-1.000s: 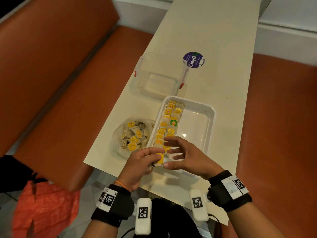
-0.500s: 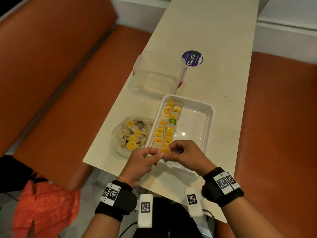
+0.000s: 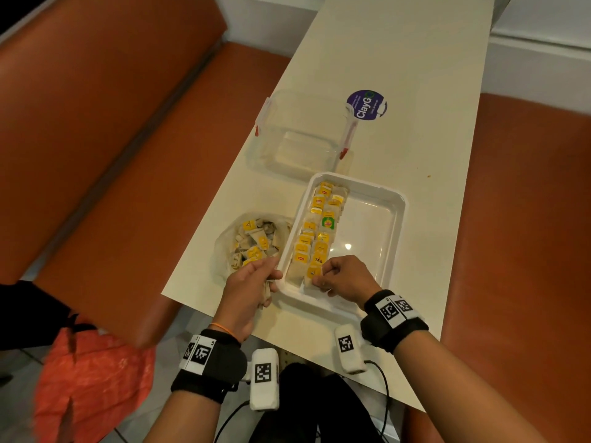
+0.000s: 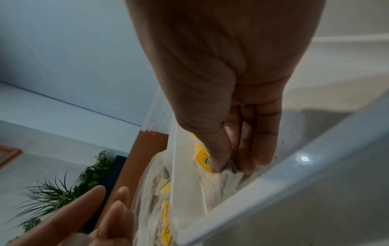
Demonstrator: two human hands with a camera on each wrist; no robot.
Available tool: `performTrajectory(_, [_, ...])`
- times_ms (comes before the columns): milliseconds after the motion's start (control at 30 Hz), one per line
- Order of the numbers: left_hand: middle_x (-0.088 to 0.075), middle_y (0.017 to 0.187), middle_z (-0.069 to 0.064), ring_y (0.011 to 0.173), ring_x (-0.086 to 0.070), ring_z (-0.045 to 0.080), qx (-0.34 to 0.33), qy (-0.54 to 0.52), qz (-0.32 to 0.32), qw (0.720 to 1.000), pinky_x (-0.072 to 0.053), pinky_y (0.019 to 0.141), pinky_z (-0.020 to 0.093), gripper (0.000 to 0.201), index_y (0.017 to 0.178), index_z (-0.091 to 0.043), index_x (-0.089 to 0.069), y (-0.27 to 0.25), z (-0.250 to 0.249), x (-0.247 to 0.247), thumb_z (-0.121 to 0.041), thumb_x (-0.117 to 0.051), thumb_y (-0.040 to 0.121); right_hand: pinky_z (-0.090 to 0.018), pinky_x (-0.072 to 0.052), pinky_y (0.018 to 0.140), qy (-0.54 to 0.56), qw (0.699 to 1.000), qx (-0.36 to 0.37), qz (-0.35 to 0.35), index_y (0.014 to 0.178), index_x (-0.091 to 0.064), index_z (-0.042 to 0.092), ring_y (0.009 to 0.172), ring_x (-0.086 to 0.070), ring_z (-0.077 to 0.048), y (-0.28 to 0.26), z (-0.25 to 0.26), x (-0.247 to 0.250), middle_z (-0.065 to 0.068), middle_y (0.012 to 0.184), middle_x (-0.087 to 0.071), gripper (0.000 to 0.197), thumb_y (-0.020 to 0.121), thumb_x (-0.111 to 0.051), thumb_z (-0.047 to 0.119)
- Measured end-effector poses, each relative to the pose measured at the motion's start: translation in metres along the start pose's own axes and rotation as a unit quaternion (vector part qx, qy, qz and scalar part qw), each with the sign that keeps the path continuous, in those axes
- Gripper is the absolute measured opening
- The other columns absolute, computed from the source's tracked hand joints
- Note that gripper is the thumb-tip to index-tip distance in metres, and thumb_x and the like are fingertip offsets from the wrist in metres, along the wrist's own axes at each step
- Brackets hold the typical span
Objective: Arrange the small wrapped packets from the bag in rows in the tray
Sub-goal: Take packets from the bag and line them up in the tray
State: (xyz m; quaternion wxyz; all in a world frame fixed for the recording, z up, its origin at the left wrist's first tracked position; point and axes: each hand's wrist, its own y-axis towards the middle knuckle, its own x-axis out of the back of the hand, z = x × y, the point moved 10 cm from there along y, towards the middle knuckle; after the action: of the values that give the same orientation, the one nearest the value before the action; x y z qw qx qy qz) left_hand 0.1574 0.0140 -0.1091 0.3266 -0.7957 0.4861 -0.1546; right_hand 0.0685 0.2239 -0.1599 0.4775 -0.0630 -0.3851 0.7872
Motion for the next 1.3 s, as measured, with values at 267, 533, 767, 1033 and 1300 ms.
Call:
performTrajectory(267, [-0.071, 0.089, 0.008, 0.066, -0.055, 0.013, 0.012, 0.007, 0.005, 1.0, -0.036, 0.052, 0.026, 0.023, 0.113, -0.008, -0.075, -0.004, 0.006, 0.002, -0.026, -0.071, 0.099, -0.036, -0.066, 0.072, -0.028, 0.999, -0.023, -0.014, 0.099, -0.073, -0.005, 0.07, -0.076, -0.023, 0.008, -0.008, -0.011, -0.019, 0.086, -0.078, 0.03, 0.075, -0.09, 0.003])
performTrajectory(533, [-0.071, 0.093, 0.01, 0.068, -0.056, 0.014, 0.015, 0.009, 0.009, 1.0, -0.037, 0.053, 0.028, 0.025, 0.113, -0.007, -0.074, -0.006, 0.005, -0.001, -0.026, -0.069, 0.099, -0.028, -0.055, 0.068, -0.122, 0.989, 0.02, -0.082, 0.084, -0.07, 0.007, 0.071, -0.064, -0.018, 0.009, 0.005, -0.007, -0.007, 0.084, -0.073, 0.034, 0.063, -0.096, 0.014])
performTrajectory(767, [-0.075, 0.103, 0.018, 0.076, -0.063, 0.021, 0.043, -0.056, 0.053, 0.996, -0.041, 0.058, 0.033, 0.046, 0.121, -0.008, -0.069, -0.016, 0.002, -0.02, -0.048, -0.058, 0.103, -0.022, -0.044, 0.064, -0.139, 0.979, 0.064, -0.132, 0.092, -0.066, 0.02, 0.076, -0.06, -0.01, -0.01, 0.028, 0.009, 0.006, 0.086, -0.065, 0.038, 0.068, -0.095, 0.019])
performTrajectory(1033, [-0.074, 0.126, 0.018, 0.102, -0.065, 0.026, 0.078, -0.096, 0.137, 0.983, -0.044, 0.071, 0.035, 0.057, 0.14, -0.009, -0.061, -0.026, 0.001, -0.044, -0.052, -0.041, 0.108, -0.011, -0.048, 0.064, -0.06, 0.985, 0.16, -0.021, 0.095, -0.074, 0.029, 0.068, -0.067, 0.002, -0.076, 0.09, 0.005, 0.011, 0.088, -0.076, 0.026, 0.079, -0.087, 0.046])
performTrajectory(1300, [-0.071, 0.134, 0.014, 0.125, -0.068, 0.021, 0.046, -0.064, 0.236, 0.969, -0.048, 0.086, 0.036, 0.049, 0.15, -0.012, -0.049, -0.043, -0.01, -0.072, -0.013, -0.058, 0.102, -0.012, -0.046, 0.068, -0.093, 0.984, 0.15, -0.03, 0.103, -0.074, 0.033, 0.071, -0.063, 0.008, -0.083, 0.083, 0.008, 0.013, 0.091, -0.075, 0.025, 0.083, -0.083, 0.045])
